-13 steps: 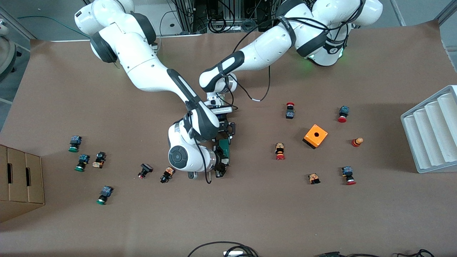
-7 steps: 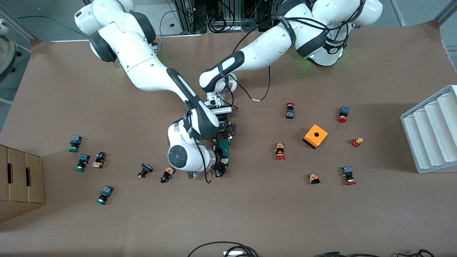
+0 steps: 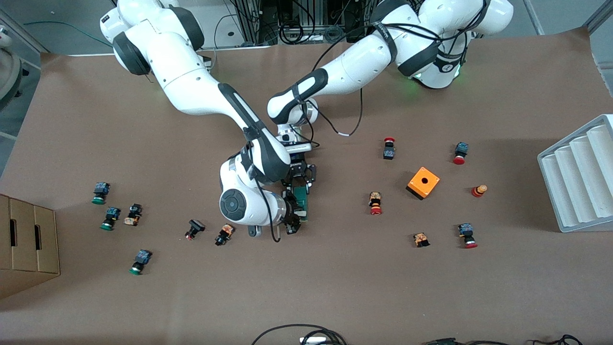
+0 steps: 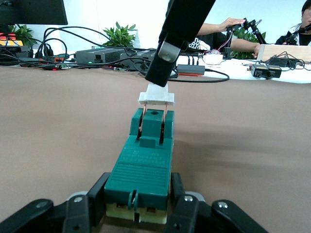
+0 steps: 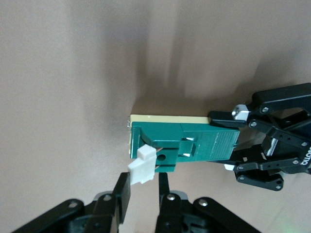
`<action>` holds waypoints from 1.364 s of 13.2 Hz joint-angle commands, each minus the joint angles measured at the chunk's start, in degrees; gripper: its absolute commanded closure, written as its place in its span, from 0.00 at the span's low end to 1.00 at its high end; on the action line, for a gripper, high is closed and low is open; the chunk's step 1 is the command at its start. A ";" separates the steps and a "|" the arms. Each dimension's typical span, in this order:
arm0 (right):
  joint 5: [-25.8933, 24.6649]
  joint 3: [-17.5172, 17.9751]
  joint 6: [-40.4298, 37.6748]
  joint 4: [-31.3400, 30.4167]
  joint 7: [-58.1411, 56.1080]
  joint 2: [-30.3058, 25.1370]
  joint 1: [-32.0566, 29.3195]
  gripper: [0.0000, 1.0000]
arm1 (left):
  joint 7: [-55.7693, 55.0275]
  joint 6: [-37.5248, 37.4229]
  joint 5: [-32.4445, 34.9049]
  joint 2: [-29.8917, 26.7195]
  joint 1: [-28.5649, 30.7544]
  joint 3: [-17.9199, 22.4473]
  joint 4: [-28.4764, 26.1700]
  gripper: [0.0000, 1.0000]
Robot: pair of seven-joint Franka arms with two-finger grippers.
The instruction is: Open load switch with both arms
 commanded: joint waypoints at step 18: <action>-1.89 1.57 7.17 -3.17 1.15 -0.81 0.16 0.62 | 1.00 1.01 0.10 1.30 0.17 -0.49 1.56 0.46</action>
